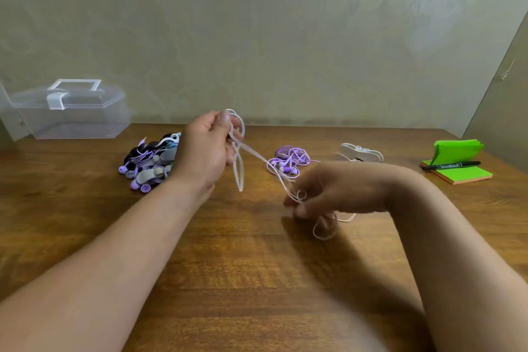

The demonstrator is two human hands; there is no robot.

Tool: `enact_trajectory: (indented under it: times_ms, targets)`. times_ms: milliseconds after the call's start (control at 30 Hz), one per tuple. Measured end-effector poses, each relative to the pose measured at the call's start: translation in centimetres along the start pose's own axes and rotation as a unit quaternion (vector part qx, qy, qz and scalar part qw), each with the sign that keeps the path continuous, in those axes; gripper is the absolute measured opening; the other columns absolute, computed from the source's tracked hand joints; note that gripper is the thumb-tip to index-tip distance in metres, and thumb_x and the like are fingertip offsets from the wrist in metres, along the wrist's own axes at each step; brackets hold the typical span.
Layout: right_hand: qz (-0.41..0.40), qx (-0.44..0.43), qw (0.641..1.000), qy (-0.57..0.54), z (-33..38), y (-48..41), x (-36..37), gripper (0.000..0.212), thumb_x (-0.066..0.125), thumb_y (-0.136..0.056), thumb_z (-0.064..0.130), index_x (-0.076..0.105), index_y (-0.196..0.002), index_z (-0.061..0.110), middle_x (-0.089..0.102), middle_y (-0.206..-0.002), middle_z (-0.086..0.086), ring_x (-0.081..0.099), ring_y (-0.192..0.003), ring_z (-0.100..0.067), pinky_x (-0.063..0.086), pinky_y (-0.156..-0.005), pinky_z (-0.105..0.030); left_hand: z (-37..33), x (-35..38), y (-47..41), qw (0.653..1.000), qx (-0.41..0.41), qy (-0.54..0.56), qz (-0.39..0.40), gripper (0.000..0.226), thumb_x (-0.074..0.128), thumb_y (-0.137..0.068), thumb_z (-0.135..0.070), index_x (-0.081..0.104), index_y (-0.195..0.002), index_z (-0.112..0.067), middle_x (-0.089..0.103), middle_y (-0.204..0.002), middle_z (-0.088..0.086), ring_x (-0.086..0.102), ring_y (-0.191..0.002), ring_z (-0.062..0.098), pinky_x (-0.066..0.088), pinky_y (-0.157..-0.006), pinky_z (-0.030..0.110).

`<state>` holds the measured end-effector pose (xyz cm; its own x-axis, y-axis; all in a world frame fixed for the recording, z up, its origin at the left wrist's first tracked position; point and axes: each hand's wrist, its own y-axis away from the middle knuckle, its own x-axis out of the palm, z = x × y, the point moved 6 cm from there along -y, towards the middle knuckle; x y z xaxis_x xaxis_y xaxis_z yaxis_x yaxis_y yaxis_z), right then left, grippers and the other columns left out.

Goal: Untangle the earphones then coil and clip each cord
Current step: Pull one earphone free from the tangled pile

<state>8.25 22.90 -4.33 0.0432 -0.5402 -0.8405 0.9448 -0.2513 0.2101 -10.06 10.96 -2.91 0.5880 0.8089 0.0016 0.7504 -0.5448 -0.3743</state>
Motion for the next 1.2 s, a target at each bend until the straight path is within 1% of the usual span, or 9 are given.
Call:
enact_trajectory:
  times_ms: [133, 233, 333, 400, 567, 733, 833, 967, 1200]
  targets:
    - [-0.208, -0.032, 0.957, -0.197, 0.9, -0.9, -1.8, 0.061, 0.068, -0.083, 0.075, 0.067, -0.124, 0.030, 0.076, -0.115, 0.010, 0.071, -0.110, -0.006, 0.053, -0.105, -0.047, -0.2, 2.7, 1.6, 0.992, -0.008, -0.020, 0.122, 0.028, 0.048, -0.110, -0.024, 0.074, -0.107, -0.014, 0.078, -0.094, 0.000, 0.064, -0.057, 0.010, 0.048, -0.056, 0.019]
    - [-0.313, -0.018, 0.914, -0.257, 0.8, -1.2, -2.1, 0.058, 0.059, -0.093, 0.070, 0.063, -0.133, 0.028, 0.072, -0.123, 0.015, 0.066, -0.112, 0.003, 0.052, -0.106, -0.039, -0.5, 3.7, 2.3, 0.981, 0.003, -0.058, 0.186, 0.031, 0.049, -0.110, -0.027, 0.079, -0.105, -0.020, 0.077, -0.097, 0.008, 0.064, -0.074, 0.017, 0.050, -0.071, 0.031]
    - [-0.320, -0.062, 0.899, -0.294, 1.0, -1.1, -2.2, 0.038, 0.053, -0.105, 0.041, 0.063, -0.139, 0.028, 0.067, -0.134, 0.016, 0.061, -0.123, 0.002, 0.045, -0.108, -0.032, -1.1, 3.6, 2.3, 0.971, 0.045, -0.117, 0.202, 0.029, 0.053, -0.108, -0.030, 0.081, -0.103, -0.027, 0.072, -0.102, 0.000, 0.065, -0.090, 0.009, 0.047, -0.085, 0.029]
    - [-0.309, -0.089, 0.894, -0.312, 1.4, -1.0, -2.3, 0.033, 0.050, -0.103, 0.025, 0.072, -0.127, 0.023, 0.073, -0.125, 0.012, 0.063, -0.122, -0.005, 0.046, -0.110, -0.035, -1.7, 3.5, 2.3, 0.973, 0.048, -0.103, 0.200, 0.028, 0.053, -0.107, -0.028, 0.080, -0.100, -0.028, 0.068, -0.088, -0.009, 0.059, -0.082, 0.003, 0.043, -0.079, 0.024]
    - [-0.240, -0.118, 0.882, -0.388, 1.9, -1.6, -1.5, 0.019, 0.060, -0.105, 0.022, 0.072, -0.097, 0.009, 0.071, -0.075, -0.006, 0.070, -0.082, -0.025, 0.049, -0.097, -0.055, -2.5, 3.1, 2.1, 0.982, 0.021, -0.026, 0.184, 0.036, 0.046, -0.109, -0.022, 0.064, -0.081, -0.010, 0.048, -0.061, 0.004, 0.040, -0.057, 0.019, 0.037, -0.055, 0.030]
    - [-0.270, -0.105, 0.836, -0.466, 1.1, -2.3, -1.4, 0.017, 0.063, -0.104, 0.018, 0.068, -0.089, 0.011, 0.051, -0.065, -0.006, 0.055, -0.053, -0.018, 0.049, -0.071, -0.042, -1.9, 3.7, 3.1, 0.949, -0.135, 0.160, 0.235, 0.032, 0.041, -0.103, -0.021, 0.053, -0.074, -0.014, 0.038, -0.059, 0.003, 0.036, -0.053, 0.019, 0.035, -0.049, 0.029]
    - [-0.274, -0.085, 0.856, -0.429, 0.9, -2.5, -0.9, 0.019, 0.059, -0.107, 0.018, 0.067, -0.093, 0.007, 0.047, -0.062, -0.004, 0.044, -0.049, -0.017, 0.044, -0.050, -0.031, -2.1, 4.6, 3.8, 0.915, -0.148, 0.256, 0.276, 0.027, 0.049, -0.102, -0.021, 0.070, -0.102, -0.004, 0.063, -0.073, 0.006, 0.056, -0.061, 0.017, 0.055, -0.058, 0.027]
    - [-0.209, -0.063, 0.887, -0.407, 1.2, -2.9, 0.3, 0.020, 0.054, -0.108, 0.017, 0.068, -0.114, 0.004, 0.056, -0.067, 0.001, 0.044, -0.051, -0.012, 0.049, -0.051, -0.030, -1.6, 4.5, 3.3, 0.920, -0.129, 0.258, 0.265, 0.032, 0.048, -0.105, -0.012, 0.061, -0.133, -0.003, 0.076, -0.102, 0.015, 0.070, -0.073, 0.016, 0.064, -0.072, 0.029]
    - [-0.218, -0.017, 0.934, -0.282, 1.3, -2.6, -0.2, 0.019, 0.056, -0.103, 0.009, 0.074, -0.108, 0.011, 0.063, -0.073, -0.004, 0.051, -0.050, -0.011, 0.060, -0.062, -0.037, -0.6, 3.3, 2.6, 0.971, -0.039, -0.017, 0.234, 0.043, 0.048, -0.108, -0.009, 0.048, -0.151, -0.013, 0.068, -0.136, 0.009, 0.068, -0.063, 0.010, 0.058, -0.061, 0.027]
